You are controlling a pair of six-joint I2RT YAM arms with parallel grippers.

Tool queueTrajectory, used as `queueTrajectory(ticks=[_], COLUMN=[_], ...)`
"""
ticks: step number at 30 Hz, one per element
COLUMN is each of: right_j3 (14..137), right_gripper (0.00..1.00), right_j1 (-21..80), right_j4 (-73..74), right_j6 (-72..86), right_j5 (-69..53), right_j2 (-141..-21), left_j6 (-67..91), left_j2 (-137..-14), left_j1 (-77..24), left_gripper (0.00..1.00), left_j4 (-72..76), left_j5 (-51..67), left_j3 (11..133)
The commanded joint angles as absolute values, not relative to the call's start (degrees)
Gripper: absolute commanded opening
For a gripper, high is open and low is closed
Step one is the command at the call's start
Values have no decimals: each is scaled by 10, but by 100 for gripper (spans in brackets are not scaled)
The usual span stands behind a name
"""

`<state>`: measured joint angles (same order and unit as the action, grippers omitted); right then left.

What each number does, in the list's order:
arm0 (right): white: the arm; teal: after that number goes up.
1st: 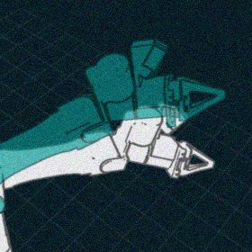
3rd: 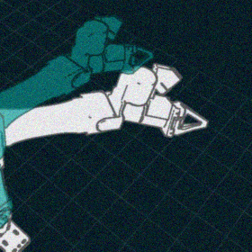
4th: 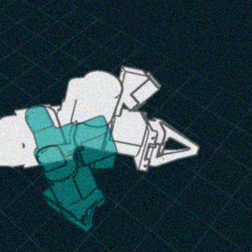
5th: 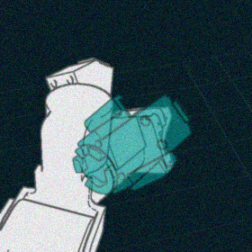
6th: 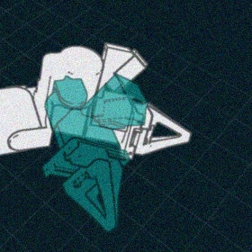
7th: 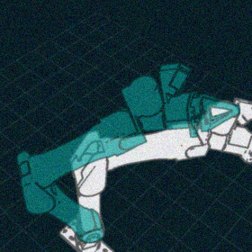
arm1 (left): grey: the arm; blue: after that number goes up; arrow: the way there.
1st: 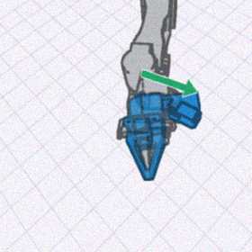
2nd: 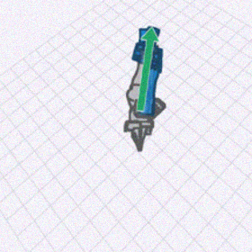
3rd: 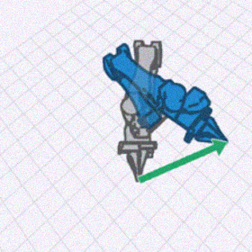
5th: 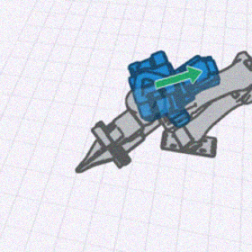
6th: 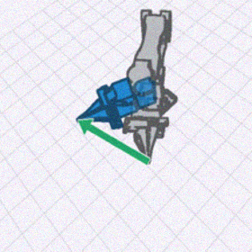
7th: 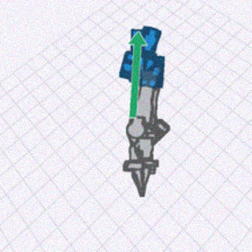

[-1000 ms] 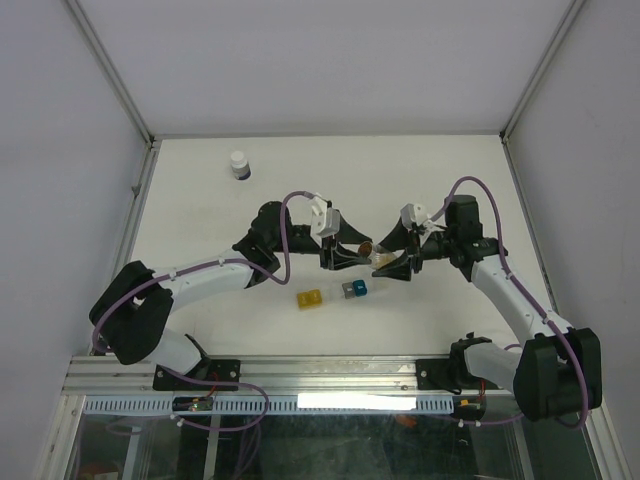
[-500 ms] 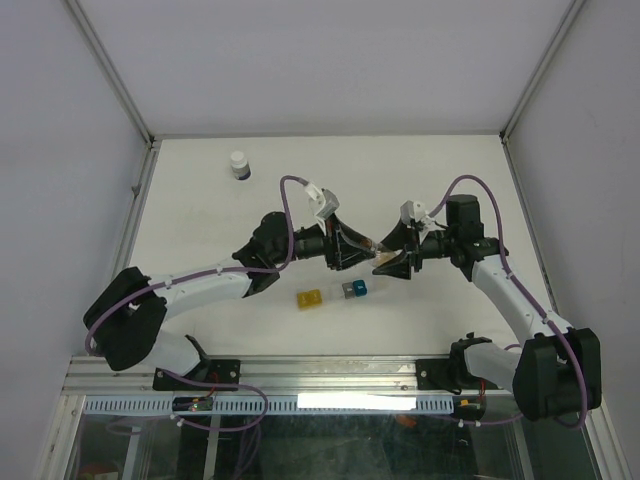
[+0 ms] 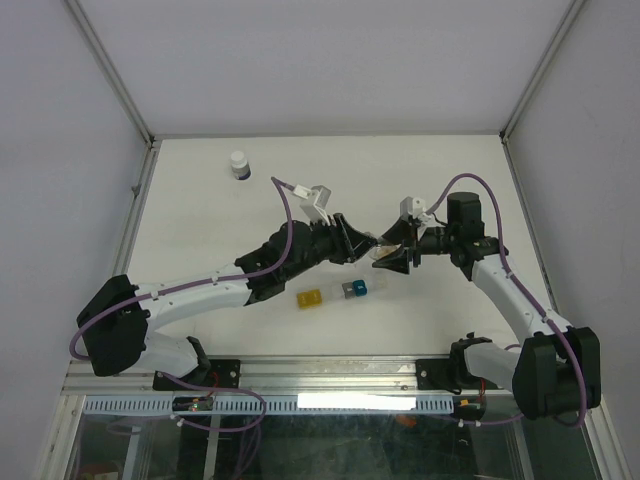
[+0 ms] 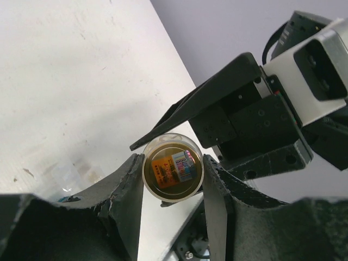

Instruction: Sort the pills into containers

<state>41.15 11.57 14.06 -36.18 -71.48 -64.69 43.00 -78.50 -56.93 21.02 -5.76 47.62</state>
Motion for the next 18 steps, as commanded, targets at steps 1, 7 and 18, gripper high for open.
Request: queueTrajectory(ticks=[1,7,18], right_j3=[430,431,432], right_gripper=[0,0,0], right_j1=[123,123,123], right_j4=[134,134,134], right_j6=[-360,-360,-363], right_j5=[-727,-719,-720], right_j2=[-649,-651,-650], left_j6=[546,579,541], left_j2=[-768,-758,-774], left_j1=[-563,-565,-566], left_gripper=[0,1,29], left_j4=[159,138,141], left_j5=[-116,-125,-97], left_j3=[542,553,572])
